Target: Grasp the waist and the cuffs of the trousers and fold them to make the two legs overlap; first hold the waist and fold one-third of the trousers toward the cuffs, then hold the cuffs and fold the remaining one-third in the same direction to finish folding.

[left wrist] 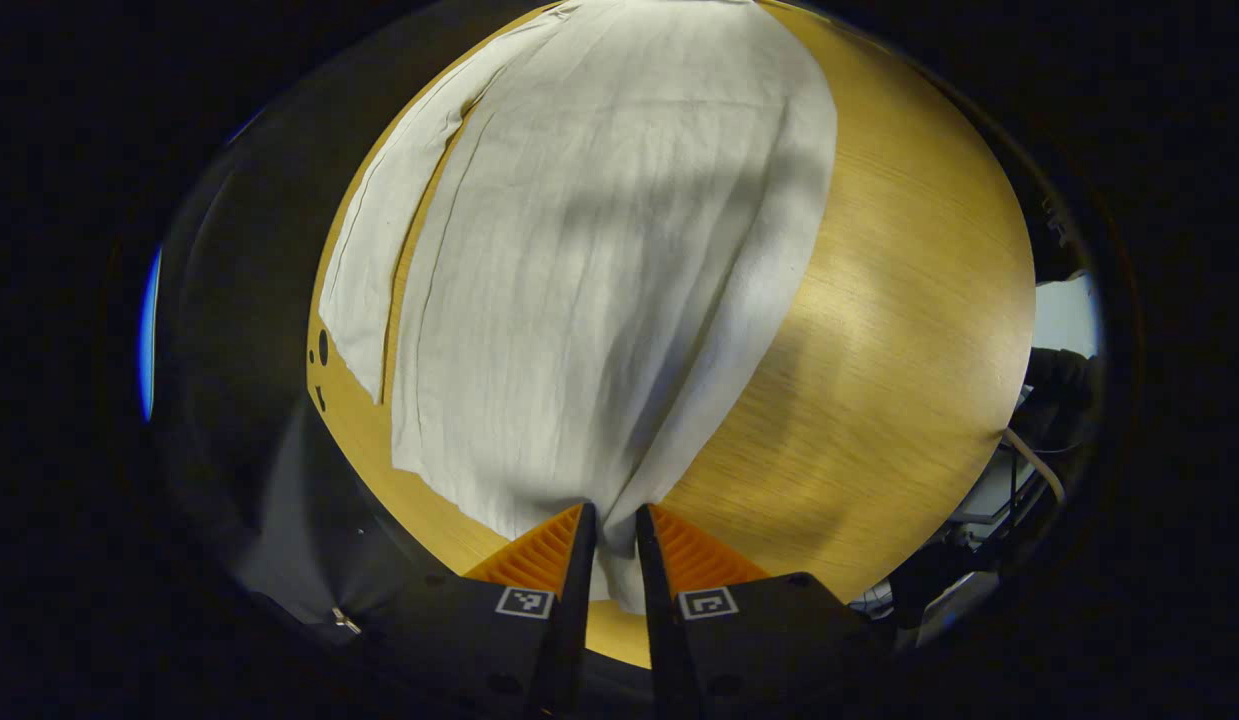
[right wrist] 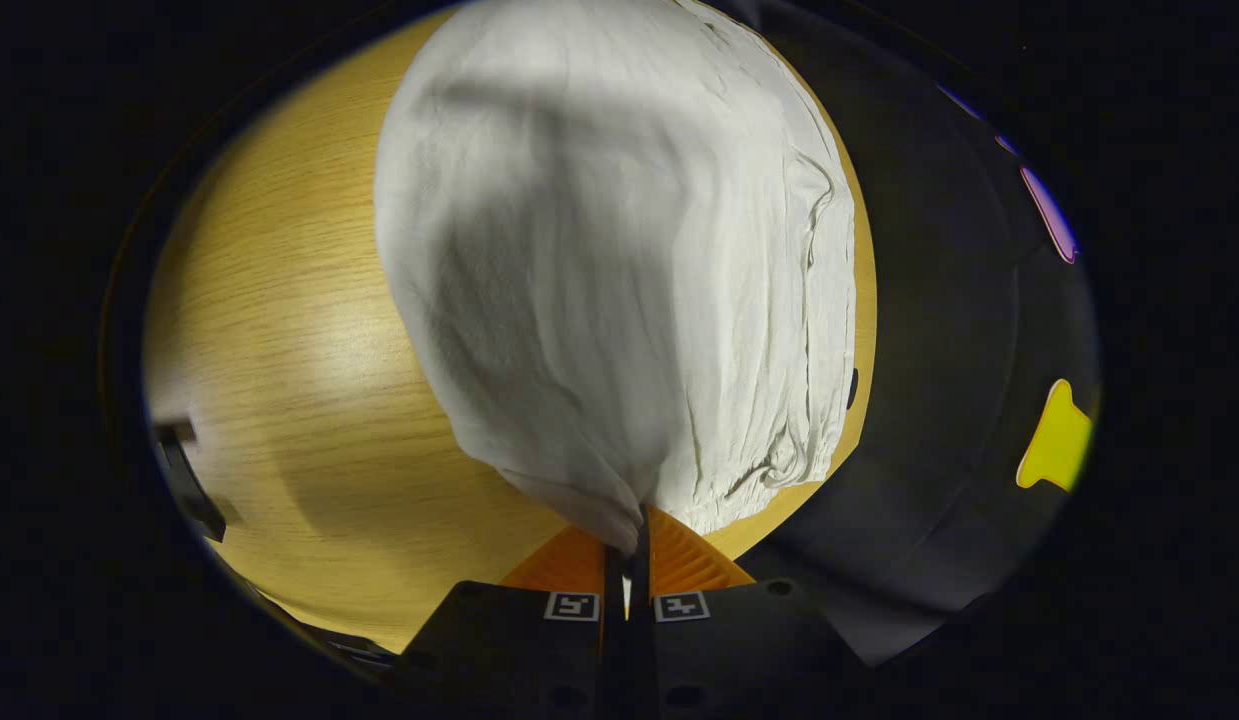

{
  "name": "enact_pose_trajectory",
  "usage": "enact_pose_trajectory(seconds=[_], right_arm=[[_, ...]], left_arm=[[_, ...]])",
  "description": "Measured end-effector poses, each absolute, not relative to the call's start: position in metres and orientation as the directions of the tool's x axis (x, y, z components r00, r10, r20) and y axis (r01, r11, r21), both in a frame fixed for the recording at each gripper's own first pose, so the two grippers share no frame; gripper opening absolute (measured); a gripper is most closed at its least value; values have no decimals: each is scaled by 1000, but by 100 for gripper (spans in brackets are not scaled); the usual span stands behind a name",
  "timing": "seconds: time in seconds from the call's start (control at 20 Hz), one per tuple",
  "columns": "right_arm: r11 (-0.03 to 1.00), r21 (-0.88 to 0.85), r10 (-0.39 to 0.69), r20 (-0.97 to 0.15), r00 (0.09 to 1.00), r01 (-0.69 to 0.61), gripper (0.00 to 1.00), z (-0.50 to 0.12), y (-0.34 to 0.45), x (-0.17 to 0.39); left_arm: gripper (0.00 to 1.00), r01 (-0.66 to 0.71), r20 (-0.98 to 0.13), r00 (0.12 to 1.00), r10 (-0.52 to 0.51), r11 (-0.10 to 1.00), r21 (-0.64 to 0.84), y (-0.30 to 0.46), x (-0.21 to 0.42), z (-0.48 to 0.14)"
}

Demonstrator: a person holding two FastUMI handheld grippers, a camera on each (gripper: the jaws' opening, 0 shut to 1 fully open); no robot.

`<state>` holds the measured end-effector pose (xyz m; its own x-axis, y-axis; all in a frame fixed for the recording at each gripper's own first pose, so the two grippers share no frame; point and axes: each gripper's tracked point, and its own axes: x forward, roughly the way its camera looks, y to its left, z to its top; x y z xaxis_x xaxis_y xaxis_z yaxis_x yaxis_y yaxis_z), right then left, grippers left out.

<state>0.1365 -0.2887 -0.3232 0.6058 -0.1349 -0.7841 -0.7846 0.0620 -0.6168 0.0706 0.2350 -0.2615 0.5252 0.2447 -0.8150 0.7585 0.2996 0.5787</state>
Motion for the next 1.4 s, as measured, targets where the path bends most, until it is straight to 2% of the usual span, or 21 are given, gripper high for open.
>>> enact_pose_trajectory(seconds=[0.05,0.1,0.3,0.5,0.65,0.9,1.15,1.4], right_arm=[[66,-620,-135,-782,609,-782,5,-323,-289,137],[67,-622,-136,-781,610,-780,5,-323,-289,137],[72,-621,-133,-781,610,-780,5,-323,-290,138],[112,-607,-112,-794,597,-786,5,-323,-292,139],[183,-616,-92,-786,611,-766,5,-312,-293,141],[346,-650,-78,-739,669,-677,5,-276,-289,152],[576,-607,-69,-703,708,-547,5,-241,-286,179],[809,-481,-65,-644,762,-338,5,-195,-281,223]], left_arm=[[28,756,-817,522,243,311,576,235,68,-263],[18,756,-816,527,237,309,578,234,67,-264],[6,718,-783,574,239,314,621,234,67,-263],[5,657,-741,628,238,348,669,234,69,-263],[5,552,-685,688,239,441,708,232,72,-257],[5,338,-572,790,221,622,706,222,82,-217],[5,257,-507,836,211,665,701,220,110,-176],[5,138,-421,885,198,752,645,212,156,-124]])
